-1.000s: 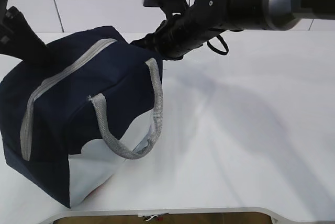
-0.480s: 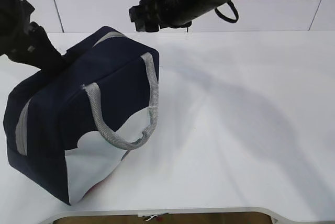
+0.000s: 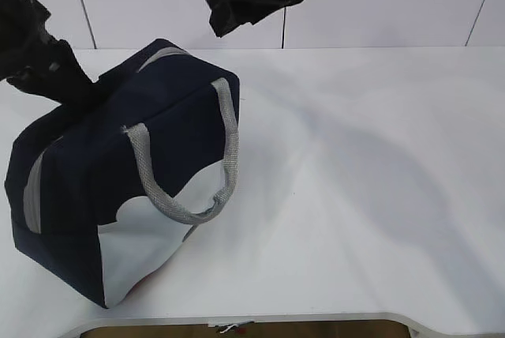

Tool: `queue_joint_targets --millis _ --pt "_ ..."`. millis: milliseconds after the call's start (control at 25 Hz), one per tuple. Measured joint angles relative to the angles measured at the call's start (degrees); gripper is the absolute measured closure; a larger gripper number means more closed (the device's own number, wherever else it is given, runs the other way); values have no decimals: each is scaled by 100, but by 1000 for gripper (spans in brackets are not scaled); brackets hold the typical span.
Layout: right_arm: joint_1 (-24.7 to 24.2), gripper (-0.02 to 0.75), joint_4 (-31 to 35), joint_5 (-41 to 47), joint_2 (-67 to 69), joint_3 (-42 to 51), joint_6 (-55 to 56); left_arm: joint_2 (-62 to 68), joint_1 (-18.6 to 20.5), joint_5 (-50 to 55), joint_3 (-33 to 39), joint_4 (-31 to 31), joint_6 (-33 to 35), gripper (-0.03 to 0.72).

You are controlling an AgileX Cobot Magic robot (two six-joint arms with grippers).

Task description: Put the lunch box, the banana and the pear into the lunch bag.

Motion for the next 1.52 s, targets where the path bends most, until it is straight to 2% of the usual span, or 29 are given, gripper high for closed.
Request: queue_joint_targets --millis 120,240,360,720,960,1360,1520 --pt "0 281 -197 739 0 -398 0 0 63 -9 0 0 -197 424" --pt "0 281 -318 1445 0 -712 0 0 100 131 -12 48 -349 371" --pt "0 281 -457 1870 -8 -901 0 -10 105 357 -195 252 -551 357" --pt "0 281 -716 1975 -57 -959 88 -78 105 718 -953 708 -1233 329" --pt "0 281 -766 1988 -363 -959 180 -128 114 770 -978 1020 -1557 272" --pt "0 281 -908 2025 -1167 -959 553 -834 114 813 -981 1571 -1746 267" --pt "0 281 -908 2025 -1631 -617 621 -1253 114 835 -981 1662 -1819 267"
